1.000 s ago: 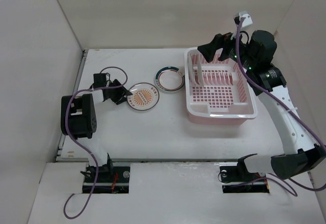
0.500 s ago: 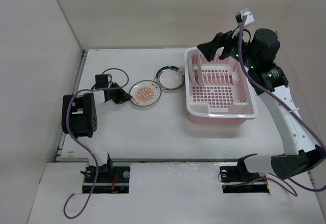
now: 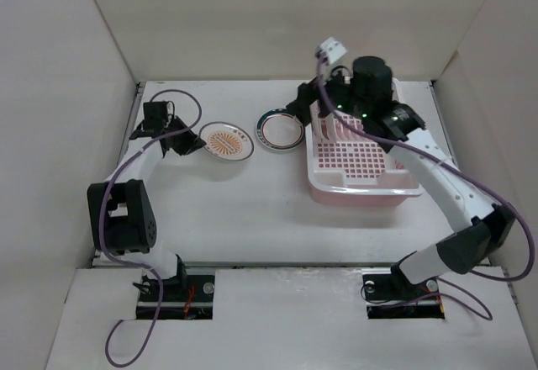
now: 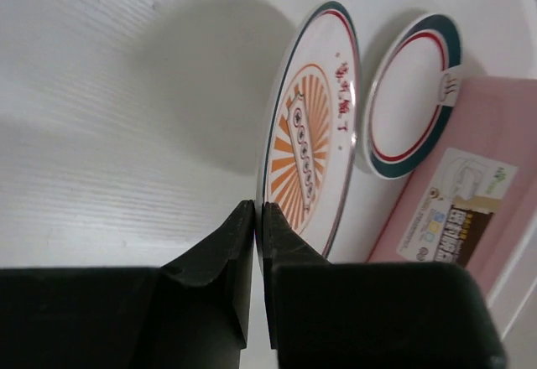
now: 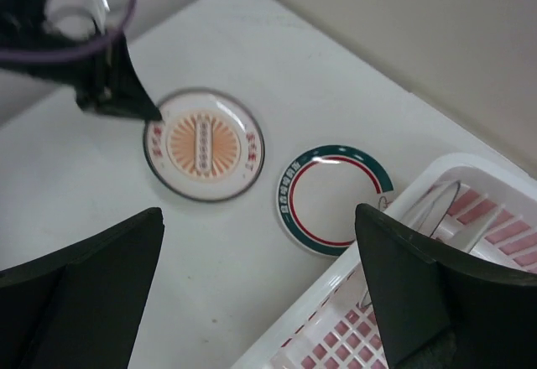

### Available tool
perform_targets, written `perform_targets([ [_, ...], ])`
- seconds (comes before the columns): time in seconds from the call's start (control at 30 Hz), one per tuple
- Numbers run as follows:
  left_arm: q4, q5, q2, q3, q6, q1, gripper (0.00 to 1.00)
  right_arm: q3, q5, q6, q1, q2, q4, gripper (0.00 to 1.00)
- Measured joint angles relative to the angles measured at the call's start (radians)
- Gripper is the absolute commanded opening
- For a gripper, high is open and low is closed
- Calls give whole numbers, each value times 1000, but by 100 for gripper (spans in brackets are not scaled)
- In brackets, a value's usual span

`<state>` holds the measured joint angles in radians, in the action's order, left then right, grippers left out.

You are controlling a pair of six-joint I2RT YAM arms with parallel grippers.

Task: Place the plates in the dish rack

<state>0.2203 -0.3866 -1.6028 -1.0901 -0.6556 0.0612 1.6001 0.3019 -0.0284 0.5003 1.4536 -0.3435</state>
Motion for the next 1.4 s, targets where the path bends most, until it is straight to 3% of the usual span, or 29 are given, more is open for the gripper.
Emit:
perform_targets([
  [0.2,216,99,74,-229,-24,-43,0,6,-238,-246,279,119,-47,100],
  [0.33,303,130,84,-323,-60,-84,0,2,-322,-388,398,154,-39,100],
  [0.63,459,95,101,-325,-145,-92,0,10,-443,-597,471,219,29,95],
  [0.93,498,47,142,-367,-194,-92,0,27,-424,-619,476,291,-8,92],
  [1.1,495,0,145,-386,-213,-92,0,35,-440,-619,476,293,17,81],
  [1.23,496,-24,153,-386,-219,-92,0,38,-472,-613,476,318,52,63],
  [1.33,495,-37,171,-386,-224,-92,0,40,-495,-606,476,356,73,58],
  [1.37,495,-42,179,-386,-226,-92,0,40,-500,-605,476,368,74,46],
  [1.4,494,-47,188,-385,-225,-92,0,40,-507,-604,476,377,77,40],
])
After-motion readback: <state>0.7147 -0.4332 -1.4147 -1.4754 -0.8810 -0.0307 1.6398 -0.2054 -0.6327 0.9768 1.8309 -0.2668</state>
